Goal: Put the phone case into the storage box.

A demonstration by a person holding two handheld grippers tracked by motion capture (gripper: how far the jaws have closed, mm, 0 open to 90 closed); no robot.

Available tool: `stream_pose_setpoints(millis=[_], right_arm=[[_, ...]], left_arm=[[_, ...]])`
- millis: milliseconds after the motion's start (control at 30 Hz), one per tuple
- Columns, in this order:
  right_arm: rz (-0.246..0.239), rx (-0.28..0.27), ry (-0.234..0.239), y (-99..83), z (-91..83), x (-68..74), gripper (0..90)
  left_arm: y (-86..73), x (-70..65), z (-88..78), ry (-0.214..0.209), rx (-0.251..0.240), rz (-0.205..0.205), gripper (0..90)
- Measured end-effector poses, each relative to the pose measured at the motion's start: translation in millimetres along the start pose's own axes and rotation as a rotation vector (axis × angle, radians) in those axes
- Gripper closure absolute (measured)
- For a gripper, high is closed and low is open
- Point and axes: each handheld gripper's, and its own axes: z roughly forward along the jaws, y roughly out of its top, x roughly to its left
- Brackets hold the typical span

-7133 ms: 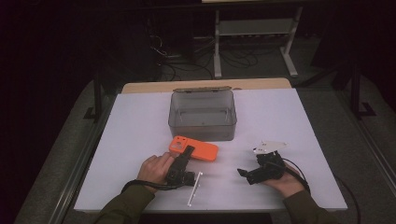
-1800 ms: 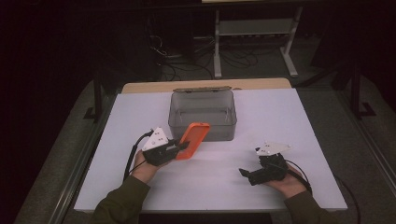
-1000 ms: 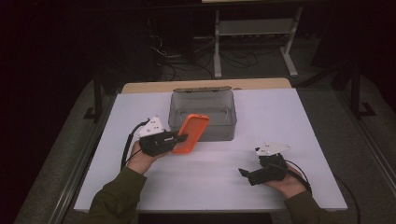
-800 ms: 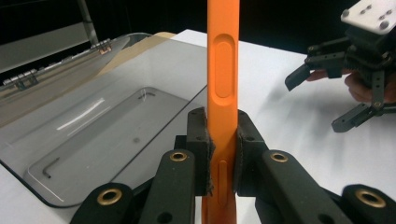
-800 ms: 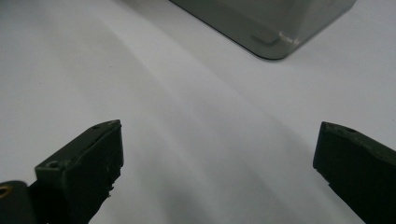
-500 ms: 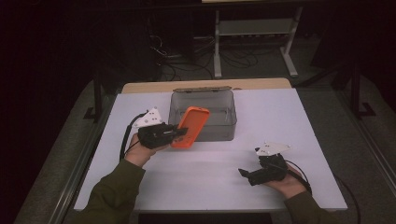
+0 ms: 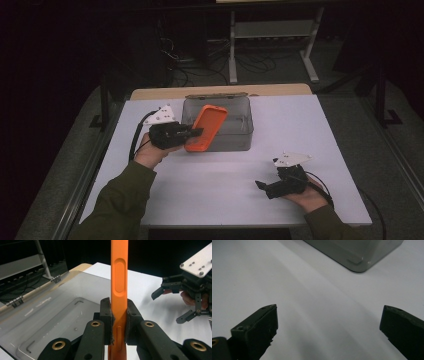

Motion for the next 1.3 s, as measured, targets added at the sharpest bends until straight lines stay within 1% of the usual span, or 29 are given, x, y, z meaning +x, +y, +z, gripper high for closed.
stream_pose_setpoints(millis=[133,367,600,767,967,1100,1300], right_arm=[[0.003,-0.001,0.0,0.0,-0.2,0.0,1.2],[0.005,-0.001,0.0,-0.2,-0.4,-0.3,1.2],[0.007,-0.009,-0.005,-0.1,-1.6,-0.9,1.2],[0.007,-0.009,-0.005,-0.1,-1.6,-1.0,1.2],[0.011,-0.008,-0.007,-0.4,-1.6,-1.3,1.2],[0.012,-0.007,-0.007,-0.5,-1.6,-1.2,1.2],[0.012,-0.011,-0.007,-0.8,-1.8,-1.9,1.2]], left_arm=[[6.9,4.8,0.5,0.0,-0.007,0.0,80.0],[16.5,15.0,3.1,0.007,-0.025,-0.014,80.0],[23.1,25.6,6.4,0.022,-0.02,-0.018,80.0],[25.0,33.3,8.9,0.034,-0.022,-0.031,80.0],[27.7,43.4,12.5,0.056,-0.011,-0.045,79.9],[29.2,50.1,15.8,0.073,0.01,-0.048,79.9],[31.7,59.1,21.0,0.092,0.054,-0.073,79.9]])
